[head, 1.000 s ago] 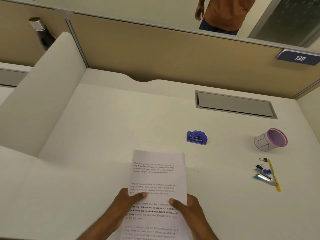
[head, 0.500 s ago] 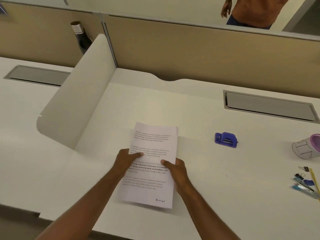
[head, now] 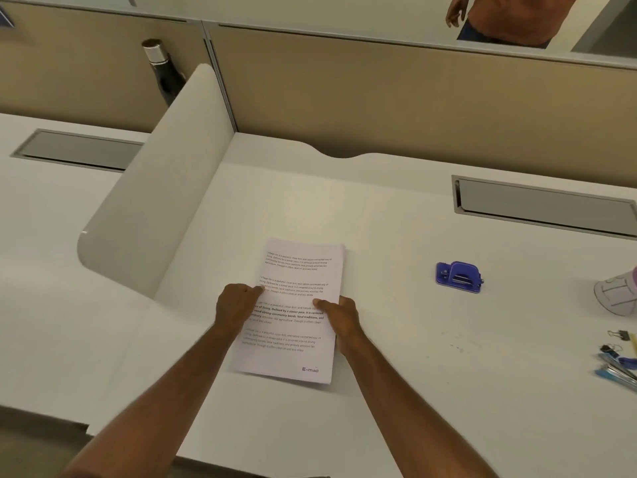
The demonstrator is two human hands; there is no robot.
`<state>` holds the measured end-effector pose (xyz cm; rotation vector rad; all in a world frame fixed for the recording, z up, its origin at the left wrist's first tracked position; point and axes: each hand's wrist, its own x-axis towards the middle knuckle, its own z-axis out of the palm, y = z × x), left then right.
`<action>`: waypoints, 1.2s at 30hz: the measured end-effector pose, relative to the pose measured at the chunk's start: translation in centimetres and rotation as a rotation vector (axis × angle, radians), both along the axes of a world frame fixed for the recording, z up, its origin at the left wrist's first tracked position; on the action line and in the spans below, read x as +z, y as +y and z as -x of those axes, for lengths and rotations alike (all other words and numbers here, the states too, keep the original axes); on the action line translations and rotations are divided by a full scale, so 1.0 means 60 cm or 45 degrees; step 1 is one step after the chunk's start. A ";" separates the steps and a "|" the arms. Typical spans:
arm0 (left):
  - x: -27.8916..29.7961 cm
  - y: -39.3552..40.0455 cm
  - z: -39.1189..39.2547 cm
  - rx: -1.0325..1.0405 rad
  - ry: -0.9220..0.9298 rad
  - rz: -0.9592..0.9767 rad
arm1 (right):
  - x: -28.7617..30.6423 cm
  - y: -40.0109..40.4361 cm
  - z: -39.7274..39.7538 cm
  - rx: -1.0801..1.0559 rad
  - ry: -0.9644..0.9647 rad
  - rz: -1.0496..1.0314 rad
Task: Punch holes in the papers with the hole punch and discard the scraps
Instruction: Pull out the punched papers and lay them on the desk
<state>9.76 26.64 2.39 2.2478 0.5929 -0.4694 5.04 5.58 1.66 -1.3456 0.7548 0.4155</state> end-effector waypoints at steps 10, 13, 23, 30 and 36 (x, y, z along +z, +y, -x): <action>0.002 0.017 0.009 -0.066 -0.105 -0.155 | 0.004 -0.011 -0.013 0.208 -0.006 0.250; 0.000 0.026 0.014 -0.044 -0.100 -0.158 | 0.010 -0.017 -0.015 0.268 0.021 0.392; 0.019 0.033 0.016 0.079 -0.134 -0.051 | 0.030 -0.052 -0.004 0.306 0.095 0.538; 0.010 0.030 0.024 0.027 -0.223 -0.179 | 0.029 -0.074 0.018 0.255 0.107 0.505; 0.008 -0.009 0.049 -0.120 -0.591 -0.089 | 0.019 -0.104 0.070 0.250 0.025 0.537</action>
